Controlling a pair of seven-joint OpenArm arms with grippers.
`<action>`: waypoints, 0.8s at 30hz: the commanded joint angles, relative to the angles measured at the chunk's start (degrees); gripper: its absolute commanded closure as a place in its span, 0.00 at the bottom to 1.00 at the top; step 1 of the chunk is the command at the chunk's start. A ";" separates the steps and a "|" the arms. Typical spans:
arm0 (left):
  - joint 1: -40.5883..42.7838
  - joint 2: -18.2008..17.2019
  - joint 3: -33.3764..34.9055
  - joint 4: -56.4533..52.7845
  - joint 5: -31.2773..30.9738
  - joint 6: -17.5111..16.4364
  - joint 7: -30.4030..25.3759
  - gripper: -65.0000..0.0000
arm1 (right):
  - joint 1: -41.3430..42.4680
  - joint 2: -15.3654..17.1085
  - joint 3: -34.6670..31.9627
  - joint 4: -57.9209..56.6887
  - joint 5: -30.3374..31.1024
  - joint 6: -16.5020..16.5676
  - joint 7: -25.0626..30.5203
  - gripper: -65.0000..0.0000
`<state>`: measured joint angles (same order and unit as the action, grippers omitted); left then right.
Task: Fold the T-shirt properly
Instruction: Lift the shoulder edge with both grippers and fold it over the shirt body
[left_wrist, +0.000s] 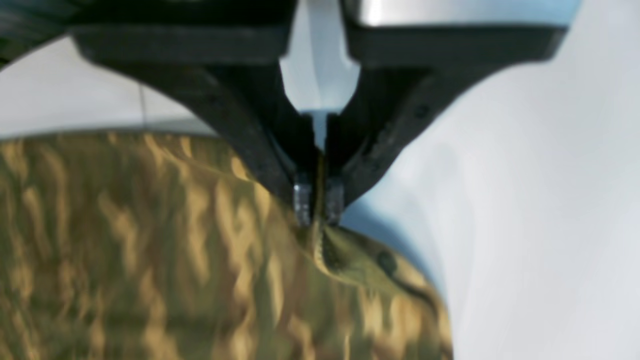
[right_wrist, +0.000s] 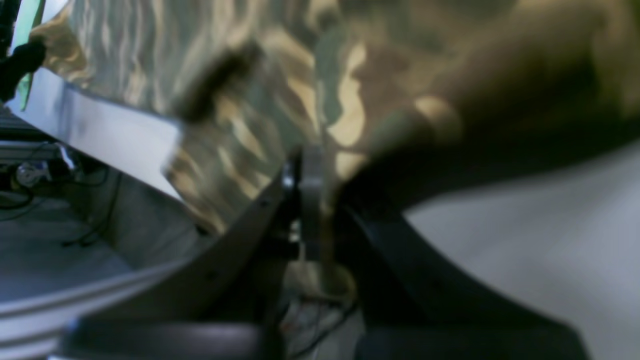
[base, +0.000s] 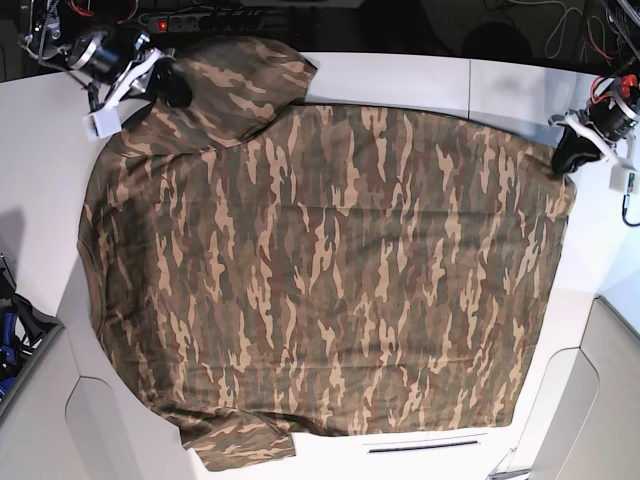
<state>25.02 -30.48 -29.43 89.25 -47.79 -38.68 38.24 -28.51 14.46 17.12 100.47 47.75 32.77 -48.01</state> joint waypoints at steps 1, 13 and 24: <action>-0.74 -1.09 -0.59 0.85 -0.85 -1.01 -0.94 1.00 | 0.85 0.59 0.50 1.73 1.03 0.48 1.25 1.00; -10.03 -1.11 -0.59 0.83 1.07 1.68 -0.98 1.00 | 13.20 0.61 2.05 2.78 -2.10 0.46 1.27 1.00; -14.73 -0.94 -0.59 0.68 8.28 3.52 -7.96 1.00 | 25.18 0.63 2.03 2.05 -8.15 0.48 2.64 1.00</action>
<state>10.87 -30.28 -29.43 89.19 -38.92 -35.18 31.86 -4.23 14.41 18.76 101.71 38.72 33.32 -47.20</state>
